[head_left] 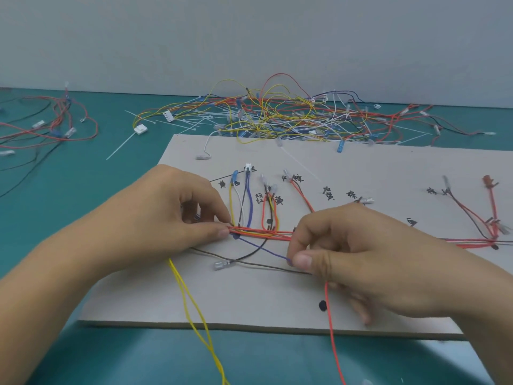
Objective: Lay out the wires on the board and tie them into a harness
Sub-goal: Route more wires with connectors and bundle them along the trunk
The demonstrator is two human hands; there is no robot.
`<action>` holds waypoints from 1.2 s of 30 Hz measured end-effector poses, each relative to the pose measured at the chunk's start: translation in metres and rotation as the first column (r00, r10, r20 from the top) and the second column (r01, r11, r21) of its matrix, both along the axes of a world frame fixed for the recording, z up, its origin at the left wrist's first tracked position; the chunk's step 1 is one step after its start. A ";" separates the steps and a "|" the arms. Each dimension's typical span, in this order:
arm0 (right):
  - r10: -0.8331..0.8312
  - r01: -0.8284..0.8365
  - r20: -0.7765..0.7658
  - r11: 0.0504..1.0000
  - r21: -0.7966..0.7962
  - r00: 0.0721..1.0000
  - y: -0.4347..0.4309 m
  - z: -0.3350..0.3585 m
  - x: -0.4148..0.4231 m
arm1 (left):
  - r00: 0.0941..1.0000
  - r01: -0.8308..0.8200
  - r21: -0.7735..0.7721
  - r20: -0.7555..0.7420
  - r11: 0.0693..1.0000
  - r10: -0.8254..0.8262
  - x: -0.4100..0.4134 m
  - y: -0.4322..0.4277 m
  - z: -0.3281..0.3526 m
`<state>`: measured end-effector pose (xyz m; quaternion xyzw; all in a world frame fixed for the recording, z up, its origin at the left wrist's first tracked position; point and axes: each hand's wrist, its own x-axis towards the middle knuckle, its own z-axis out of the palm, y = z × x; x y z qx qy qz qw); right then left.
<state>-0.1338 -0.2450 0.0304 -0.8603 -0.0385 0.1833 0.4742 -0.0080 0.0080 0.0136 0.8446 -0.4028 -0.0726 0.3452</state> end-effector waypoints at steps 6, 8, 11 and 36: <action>0.050 -0.023 -0.097 0.966 0.259 0.994 -0.009 0.010 0.000 | 1.000 -0.016 0.013 0.010 1.000 0.016 0.002 0.000 -0.001; 0.059 -0.035 -0.097 0.971 0.237 0.994 -0.013 0.012 0.000 | 1.000 -0.016 0.016 0.005 1.000 0.016 0.001 -0.001 -0.002; 0.030 -0.018 -0.050 0.976 0.219 0.998 -0.017 0.014 0.000 | 1.000 -0.023 0.014 0.002 1.000 0.023 0.001 -0.002 -0.003; -0.293 0.263 0.203 0.952 0.159 0.934 -0.015 0.016 0.006 | 0.987 0.160 -0.041 0.039 0.986 -0.159 -0.053 -0.027 0.028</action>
